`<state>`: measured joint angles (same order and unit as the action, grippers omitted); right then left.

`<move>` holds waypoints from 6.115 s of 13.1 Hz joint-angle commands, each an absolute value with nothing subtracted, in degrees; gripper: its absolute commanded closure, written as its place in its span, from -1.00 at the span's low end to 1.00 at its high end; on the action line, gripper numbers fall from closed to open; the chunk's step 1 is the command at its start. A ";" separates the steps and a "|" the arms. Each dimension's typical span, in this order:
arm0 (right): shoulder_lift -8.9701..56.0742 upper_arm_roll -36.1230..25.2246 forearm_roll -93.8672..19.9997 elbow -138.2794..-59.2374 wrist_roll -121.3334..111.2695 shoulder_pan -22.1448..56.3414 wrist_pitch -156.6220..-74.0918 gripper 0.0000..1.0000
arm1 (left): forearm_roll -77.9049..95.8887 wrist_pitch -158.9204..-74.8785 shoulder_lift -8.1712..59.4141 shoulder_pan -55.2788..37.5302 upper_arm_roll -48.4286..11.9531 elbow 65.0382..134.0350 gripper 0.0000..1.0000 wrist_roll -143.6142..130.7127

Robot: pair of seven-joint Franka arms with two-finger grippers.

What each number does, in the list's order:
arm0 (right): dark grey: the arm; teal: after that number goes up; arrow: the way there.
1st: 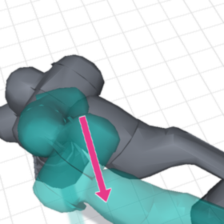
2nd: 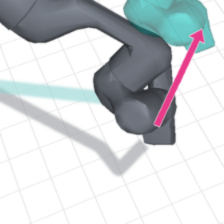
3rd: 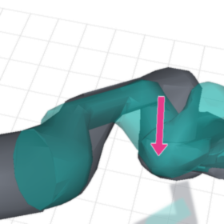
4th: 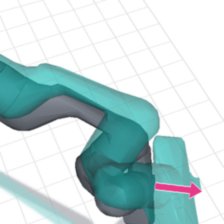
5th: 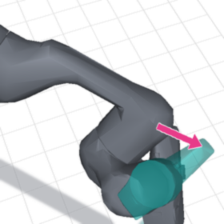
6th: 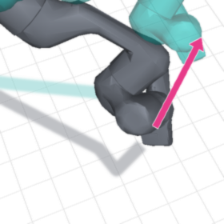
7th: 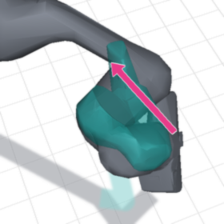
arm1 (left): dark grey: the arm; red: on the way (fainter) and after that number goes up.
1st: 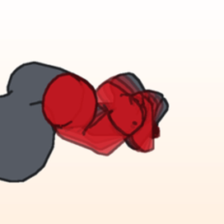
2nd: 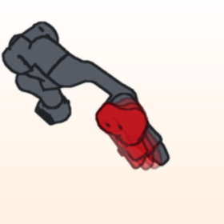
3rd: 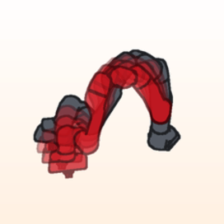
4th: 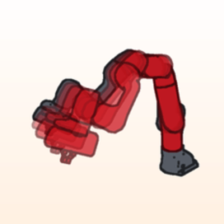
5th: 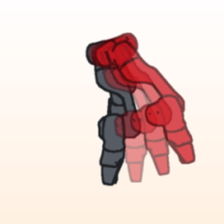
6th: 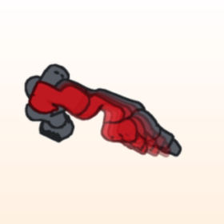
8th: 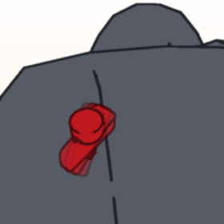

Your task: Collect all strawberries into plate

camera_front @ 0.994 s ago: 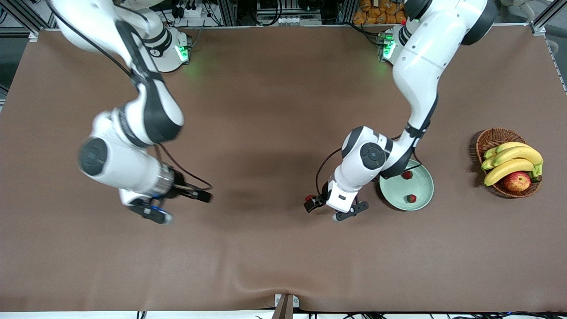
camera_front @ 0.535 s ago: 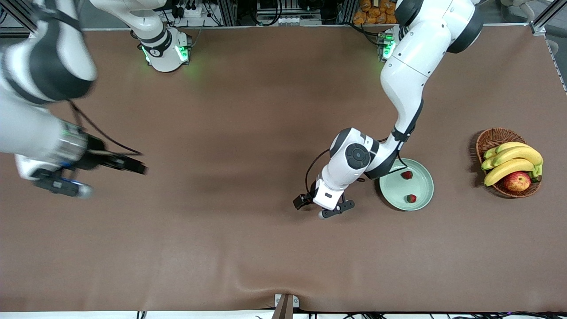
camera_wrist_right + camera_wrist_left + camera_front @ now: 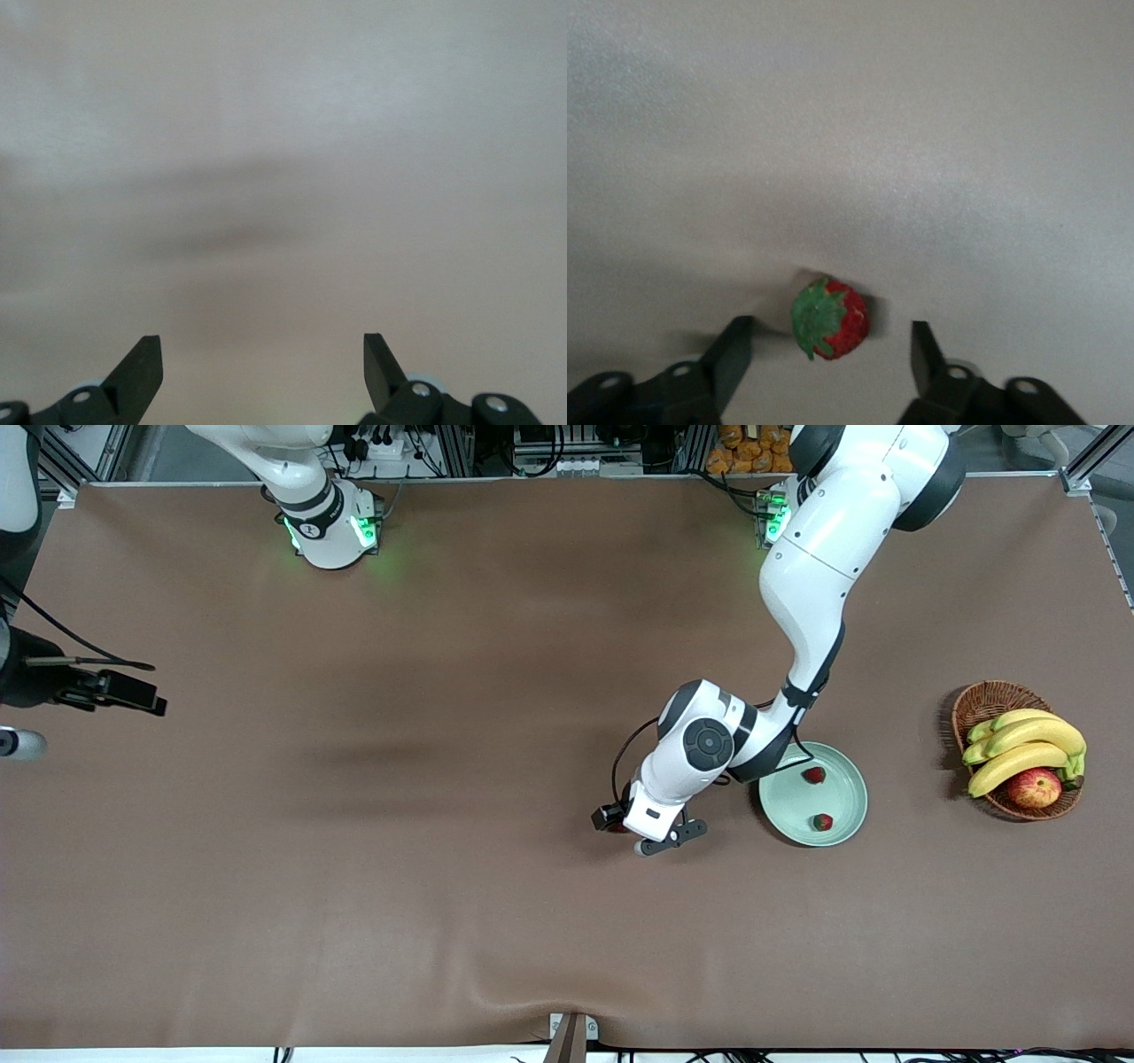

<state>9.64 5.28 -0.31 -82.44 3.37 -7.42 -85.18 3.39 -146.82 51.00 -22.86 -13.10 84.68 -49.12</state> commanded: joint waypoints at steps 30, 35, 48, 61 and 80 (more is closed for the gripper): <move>6.33 5.89 0.35 -84.55 2.29 -7.38 -84.64 -1.00 | -0.44 -117.71 32.27 -7.49 -13.01 90.59 1.00 -22.99; 6.33 0.53 0.26 -84.55 2.29 -2.55 -84.73 -1.00 | -0.53 -125.47 30.85 2.29 -12.83 103.16 1.00 -4.40; 6.50 0.53 -1.22 -84.29 2.37 -2.37 -84.82 -1.00 | -0.44 -104.28 11.61 5.18 -12.48 94.95 -1.00 -9.67; 6.50 0.35 -1.50 -84.11 1.93 -2.37 -85.08 -1.00 | -4.40 -84.38 3.16 5.80 -12.66 81.65 -1.00 -8.97; 6.77 0.35 -1.49 -84.20 1.93 -2.29 -81.56 -1.00 | -0.26 -84.64 -4.22 -5.62 1.40 89.91 -1.00 -9.23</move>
